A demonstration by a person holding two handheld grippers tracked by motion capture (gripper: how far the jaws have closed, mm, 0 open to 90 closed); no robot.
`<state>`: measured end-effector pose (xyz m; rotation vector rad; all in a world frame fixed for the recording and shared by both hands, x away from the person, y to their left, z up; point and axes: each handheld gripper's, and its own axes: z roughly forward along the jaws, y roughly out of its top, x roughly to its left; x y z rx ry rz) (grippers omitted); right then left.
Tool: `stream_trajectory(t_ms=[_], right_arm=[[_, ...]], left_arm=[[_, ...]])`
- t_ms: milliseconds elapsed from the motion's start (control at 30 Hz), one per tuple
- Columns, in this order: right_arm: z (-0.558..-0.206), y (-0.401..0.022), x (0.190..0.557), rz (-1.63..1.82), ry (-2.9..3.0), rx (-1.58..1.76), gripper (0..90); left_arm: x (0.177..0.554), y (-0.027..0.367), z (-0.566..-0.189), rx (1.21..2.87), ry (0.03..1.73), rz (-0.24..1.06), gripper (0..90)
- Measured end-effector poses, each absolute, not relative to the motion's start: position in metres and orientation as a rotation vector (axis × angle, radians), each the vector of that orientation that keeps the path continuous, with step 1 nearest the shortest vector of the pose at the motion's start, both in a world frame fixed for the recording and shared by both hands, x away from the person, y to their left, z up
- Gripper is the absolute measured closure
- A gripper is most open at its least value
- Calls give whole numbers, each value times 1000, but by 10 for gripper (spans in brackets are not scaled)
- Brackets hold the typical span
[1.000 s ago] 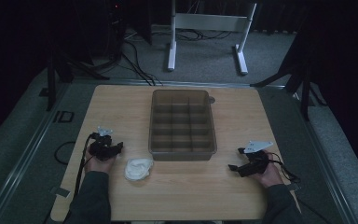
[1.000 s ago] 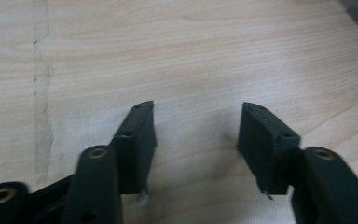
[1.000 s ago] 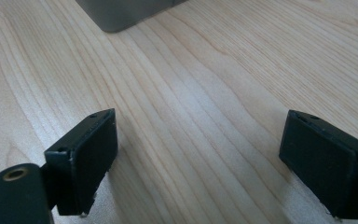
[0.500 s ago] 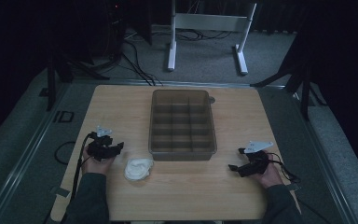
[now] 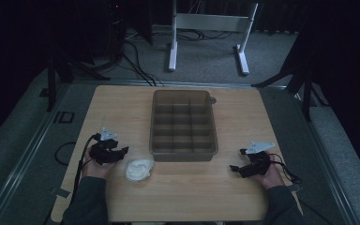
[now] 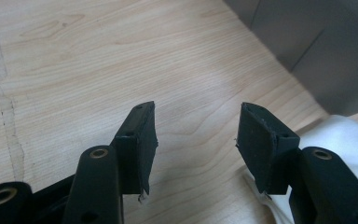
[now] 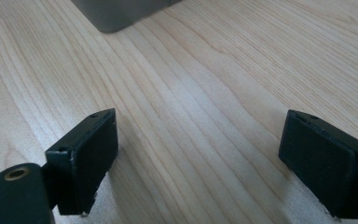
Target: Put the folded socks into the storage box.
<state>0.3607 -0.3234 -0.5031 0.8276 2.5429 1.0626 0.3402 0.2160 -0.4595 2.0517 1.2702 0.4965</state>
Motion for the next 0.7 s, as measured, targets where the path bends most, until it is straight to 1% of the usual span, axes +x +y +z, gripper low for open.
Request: stream_trajectory(t_ms=[700], right_arm=[[-503, -324, 361, 1065, 2535, 834, 126]], left_arm=[[328, 206, -449, 2202, 1155, 488, 459]])
